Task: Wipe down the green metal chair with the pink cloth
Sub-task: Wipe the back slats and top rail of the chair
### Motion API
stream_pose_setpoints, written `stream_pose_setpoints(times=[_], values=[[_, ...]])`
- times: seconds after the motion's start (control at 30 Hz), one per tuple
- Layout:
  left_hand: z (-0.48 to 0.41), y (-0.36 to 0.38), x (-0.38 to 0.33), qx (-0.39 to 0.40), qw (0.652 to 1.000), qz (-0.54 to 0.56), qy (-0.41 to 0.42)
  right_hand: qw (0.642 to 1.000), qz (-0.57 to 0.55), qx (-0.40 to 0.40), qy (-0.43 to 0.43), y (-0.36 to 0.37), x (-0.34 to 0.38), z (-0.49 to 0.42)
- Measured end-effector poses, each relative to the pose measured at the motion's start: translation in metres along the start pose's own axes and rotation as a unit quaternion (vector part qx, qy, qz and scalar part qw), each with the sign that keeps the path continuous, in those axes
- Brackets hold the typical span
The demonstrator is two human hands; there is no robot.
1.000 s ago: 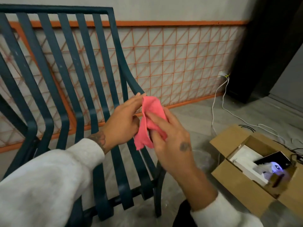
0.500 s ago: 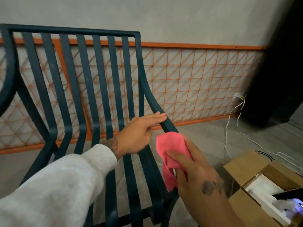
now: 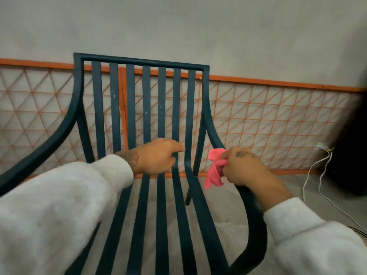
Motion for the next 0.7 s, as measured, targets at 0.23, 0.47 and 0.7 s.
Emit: stream_pose_setpoints(times=[0.23, 0.47, 0.7], values=[[0.035, -0.063, 0.134, -0.027, 0.971, -0.133, -0.196, 0.997, 0.078, 0.022, 0.006, -0.004, 0.020, -0.045], [0.049, -0.069, 0.205, -0.084, 0.948, -0.154, -0.266, 0.995, 0.101, 0.011, 0.013, 0.001, 0.026, -0.066], [0.045, -0.052, 0.264, -0.044, 0.946, -0.150, -0.283, 0.996, 0.080, -0.033, -0.025, 0.017, 0.011, -0.076]])
Point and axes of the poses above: each hand's wrist, its own z-axis away from the middle knuckle, its own y-axis out of the palm, x = y × z, the point moved 2 cm from there along -z, towards the middle knuckle, and after that the axes turned 15 degrees about -y, right-handed, at the moved point
